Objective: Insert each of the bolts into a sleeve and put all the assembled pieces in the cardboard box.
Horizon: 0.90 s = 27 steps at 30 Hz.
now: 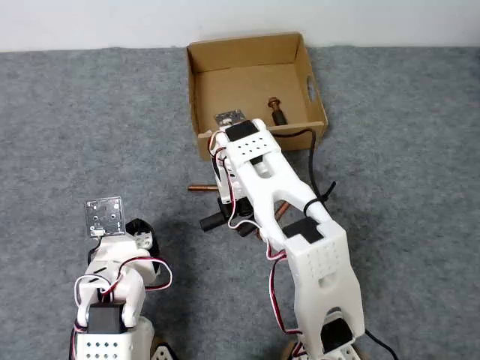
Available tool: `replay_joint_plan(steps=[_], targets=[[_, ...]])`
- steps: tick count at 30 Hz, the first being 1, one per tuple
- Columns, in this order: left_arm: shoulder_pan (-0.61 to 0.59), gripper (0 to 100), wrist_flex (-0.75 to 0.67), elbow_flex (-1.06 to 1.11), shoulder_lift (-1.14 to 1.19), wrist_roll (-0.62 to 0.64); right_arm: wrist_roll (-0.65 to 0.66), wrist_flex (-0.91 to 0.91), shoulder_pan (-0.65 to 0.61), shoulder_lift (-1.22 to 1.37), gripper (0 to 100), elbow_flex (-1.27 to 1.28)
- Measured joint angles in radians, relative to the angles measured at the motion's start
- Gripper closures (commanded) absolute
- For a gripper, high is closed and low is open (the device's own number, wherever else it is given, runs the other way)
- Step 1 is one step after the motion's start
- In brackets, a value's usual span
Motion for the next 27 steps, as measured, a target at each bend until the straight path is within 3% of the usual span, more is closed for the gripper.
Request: replay_joint_plan(steps=[9, 13, 20, 27], targets=[[0.0, 99, 0.0, 0.0, 0.0, 0.0, -0.103, 0.209, -0.003, -0.249, 99.1, 0.0], [0.0, 99, 0.0, 0.0, 0.0, 0.0, -0.126, 0.212, -0.003, -0.39, 99.1, 0.044], [0.0, 99, 0.0, 0.0, 0.0, 0.0, -0.132, 0.201, 0.025, -0.717, 99.1, 0.324], [0.0, 99, 0.0, 0.0, 0.0, 0.0, -0.132, 0.026, 0.147, -1.085, 99.1, 0.72]])
